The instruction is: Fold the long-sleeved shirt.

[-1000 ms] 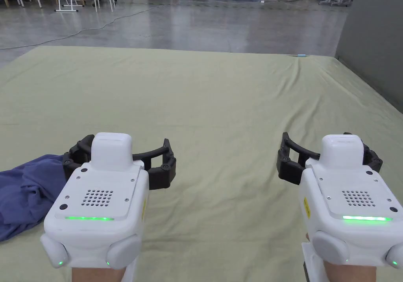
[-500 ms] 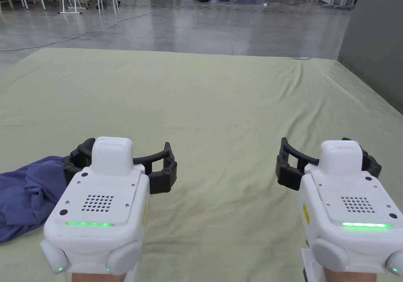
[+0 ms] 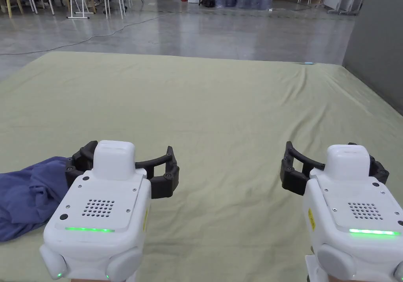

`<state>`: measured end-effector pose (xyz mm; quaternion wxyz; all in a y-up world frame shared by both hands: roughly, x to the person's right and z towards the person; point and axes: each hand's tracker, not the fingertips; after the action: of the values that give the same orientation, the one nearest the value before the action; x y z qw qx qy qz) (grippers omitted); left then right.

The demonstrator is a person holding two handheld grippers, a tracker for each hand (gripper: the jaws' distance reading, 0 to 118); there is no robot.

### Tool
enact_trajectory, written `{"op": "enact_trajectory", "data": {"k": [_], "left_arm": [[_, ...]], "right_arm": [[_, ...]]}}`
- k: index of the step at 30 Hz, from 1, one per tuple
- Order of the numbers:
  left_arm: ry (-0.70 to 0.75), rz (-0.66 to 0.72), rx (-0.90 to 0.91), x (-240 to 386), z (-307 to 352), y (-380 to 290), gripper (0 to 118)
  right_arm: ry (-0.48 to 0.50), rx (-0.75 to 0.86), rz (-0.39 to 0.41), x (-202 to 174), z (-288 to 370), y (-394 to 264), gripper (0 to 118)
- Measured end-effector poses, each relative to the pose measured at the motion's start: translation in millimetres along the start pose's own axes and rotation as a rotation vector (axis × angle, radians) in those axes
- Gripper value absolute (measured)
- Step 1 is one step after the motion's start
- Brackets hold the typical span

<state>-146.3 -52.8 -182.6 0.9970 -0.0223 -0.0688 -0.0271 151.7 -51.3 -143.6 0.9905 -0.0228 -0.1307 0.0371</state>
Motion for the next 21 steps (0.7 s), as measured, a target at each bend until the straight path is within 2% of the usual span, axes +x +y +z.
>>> {"op": "enact_trajectory", "data": {"k": [21], "left_arm": [[-0.048,-0.009,0.009,15,5,-2,118]], "right_arm": [[-0.003,0.028,0.015,1,10,2,98]]}}
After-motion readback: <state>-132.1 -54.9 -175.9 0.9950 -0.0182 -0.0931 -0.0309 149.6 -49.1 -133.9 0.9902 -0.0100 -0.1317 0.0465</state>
